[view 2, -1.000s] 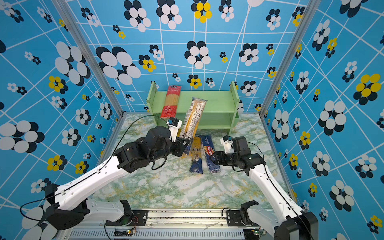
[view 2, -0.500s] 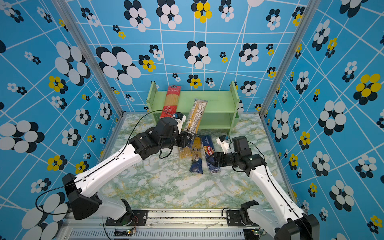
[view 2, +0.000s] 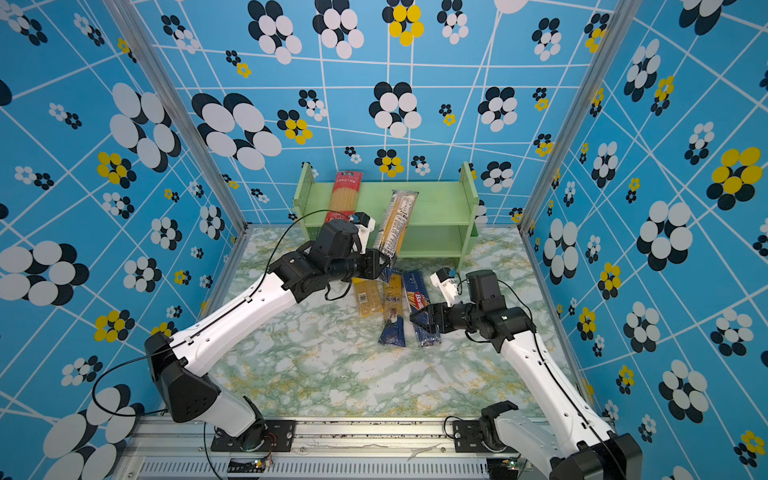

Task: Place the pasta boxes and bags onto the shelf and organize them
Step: 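Carry the upright bag with the left gripper over the shelf's upper tier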

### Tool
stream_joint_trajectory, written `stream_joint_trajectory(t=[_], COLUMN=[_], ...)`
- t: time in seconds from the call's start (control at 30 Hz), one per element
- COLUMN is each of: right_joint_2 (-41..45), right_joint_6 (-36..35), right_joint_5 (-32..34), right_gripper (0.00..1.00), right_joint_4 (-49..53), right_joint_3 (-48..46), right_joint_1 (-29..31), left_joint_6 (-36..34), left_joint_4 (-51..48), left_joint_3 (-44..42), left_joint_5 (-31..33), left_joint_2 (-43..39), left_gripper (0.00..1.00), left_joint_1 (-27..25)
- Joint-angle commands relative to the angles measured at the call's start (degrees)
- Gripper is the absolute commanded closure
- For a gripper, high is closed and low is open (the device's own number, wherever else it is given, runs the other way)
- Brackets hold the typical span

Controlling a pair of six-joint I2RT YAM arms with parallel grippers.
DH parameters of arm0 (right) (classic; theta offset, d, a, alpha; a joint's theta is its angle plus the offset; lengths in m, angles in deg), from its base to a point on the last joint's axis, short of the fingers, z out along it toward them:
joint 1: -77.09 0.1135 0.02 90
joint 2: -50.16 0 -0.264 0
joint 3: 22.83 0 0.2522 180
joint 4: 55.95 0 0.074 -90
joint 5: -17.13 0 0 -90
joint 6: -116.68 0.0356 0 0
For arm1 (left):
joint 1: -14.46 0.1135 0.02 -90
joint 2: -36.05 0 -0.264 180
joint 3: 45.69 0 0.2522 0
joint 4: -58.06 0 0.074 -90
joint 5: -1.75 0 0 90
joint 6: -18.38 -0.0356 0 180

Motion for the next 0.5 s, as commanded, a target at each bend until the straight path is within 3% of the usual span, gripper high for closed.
stream_joint_trajectory(t=[0.0,0.47], right_joint_2=[-0.7,-2.78], right_joint_6=[-1.41,-2.01], right_joint_5=[0.2,2.77], right_gripper=[0.23,0.23], right_joint_4=[2.12,2.51], right_joint_3=[1.61,2.4], right_joint_1=[-0.43,-0.4], left_joint_6=[-0.57,0.3], left_joint_4=[10.35,9.42], left_joint_3=[5.17,12.8], left_joint_5=[-0.56,-1.65], left_joint_2=[-0.62,6.27], left_gripper=[1.0,1.0], left_joint_1=[0.86,2.7])
